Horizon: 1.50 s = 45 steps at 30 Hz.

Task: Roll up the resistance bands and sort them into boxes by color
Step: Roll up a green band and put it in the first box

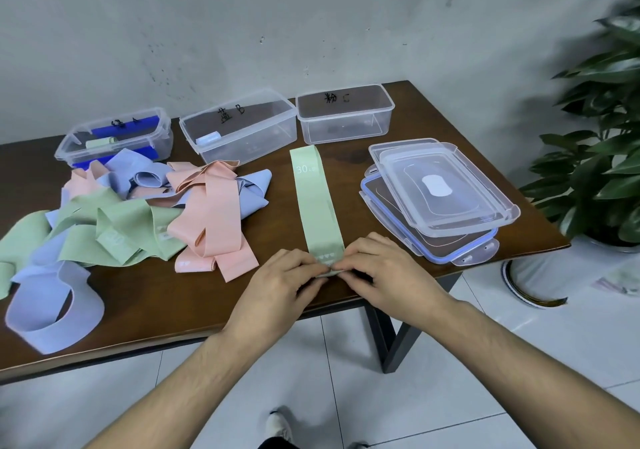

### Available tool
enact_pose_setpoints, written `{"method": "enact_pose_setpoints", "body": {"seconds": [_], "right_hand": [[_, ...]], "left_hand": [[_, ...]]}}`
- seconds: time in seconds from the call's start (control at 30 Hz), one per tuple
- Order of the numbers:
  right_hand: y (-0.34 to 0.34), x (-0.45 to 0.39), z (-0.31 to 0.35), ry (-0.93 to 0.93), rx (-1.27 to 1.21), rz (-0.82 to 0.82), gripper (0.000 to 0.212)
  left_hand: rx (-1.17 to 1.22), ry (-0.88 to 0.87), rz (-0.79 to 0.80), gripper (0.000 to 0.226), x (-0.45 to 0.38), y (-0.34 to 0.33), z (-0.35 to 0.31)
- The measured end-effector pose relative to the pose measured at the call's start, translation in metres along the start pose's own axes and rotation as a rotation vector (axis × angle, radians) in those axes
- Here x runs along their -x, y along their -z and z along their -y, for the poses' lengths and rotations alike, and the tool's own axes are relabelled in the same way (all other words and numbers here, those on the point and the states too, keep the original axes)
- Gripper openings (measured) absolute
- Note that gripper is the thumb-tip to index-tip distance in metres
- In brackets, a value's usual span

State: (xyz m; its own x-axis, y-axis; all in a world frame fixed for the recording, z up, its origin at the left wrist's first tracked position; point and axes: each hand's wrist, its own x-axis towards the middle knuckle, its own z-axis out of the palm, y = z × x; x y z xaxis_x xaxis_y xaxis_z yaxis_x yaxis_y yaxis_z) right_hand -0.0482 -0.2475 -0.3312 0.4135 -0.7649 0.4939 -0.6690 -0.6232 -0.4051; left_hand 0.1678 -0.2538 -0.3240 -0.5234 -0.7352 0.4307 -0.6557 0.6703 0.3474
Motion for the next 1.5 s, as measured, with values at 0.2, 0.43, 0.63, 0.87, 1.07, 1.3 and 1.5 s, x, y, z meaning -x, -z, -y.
{"method": "enact_pose_setpoints", "body": {"seconds": [0.2, 0.43, 0.63, 0.87, 1.07, 1.3, 1.5], "right_hand": [[0.004, 0.000, 0.005, -0.111, -0.103, 0.047, 0.021], [0.006, -0.006, 0.005, -0.167, -0.102, 0.064, 0.012], [0.005, -0.003, 0.000, 0.004, 0.106, 0.063, 0.024], [0.005, -0.008, -0.001, 0.030, 0.133, 0.097, 0.017], [0.006, -0.013, 0.000, -0.093, 0.042, 0.105, 0.007], [0.001, -0.015, -0.004, -0.114, 0.098, 0.001, 0.013], [0.001, -0.017, -0.007, -0.009, 0.122, 0.079, 0.015]], "left_hand": [[0.120, 0.066, 0.012, 0.027, -0.001, 0.005, 0.001], [0.115, 0.105, -0.013, 0.014, -0.006, 0.004, -0.001], [0.067, 0.084, -0.038, 0.019, -0.005, 0.000, 0.001], [0.012, -0.027, -0.010, 0.019, -0.006, 0.003, 0.006], [0.046, 0.064, -0.017, 0.013, -0.009, 0.002, 0.004], [0.033, 0.164, -0.011, 0.014, -0.020, 0.002, 0.003], [0.033, 0.190, -0.050, 0.013, -0.021, 0.000, 0.005]]}}
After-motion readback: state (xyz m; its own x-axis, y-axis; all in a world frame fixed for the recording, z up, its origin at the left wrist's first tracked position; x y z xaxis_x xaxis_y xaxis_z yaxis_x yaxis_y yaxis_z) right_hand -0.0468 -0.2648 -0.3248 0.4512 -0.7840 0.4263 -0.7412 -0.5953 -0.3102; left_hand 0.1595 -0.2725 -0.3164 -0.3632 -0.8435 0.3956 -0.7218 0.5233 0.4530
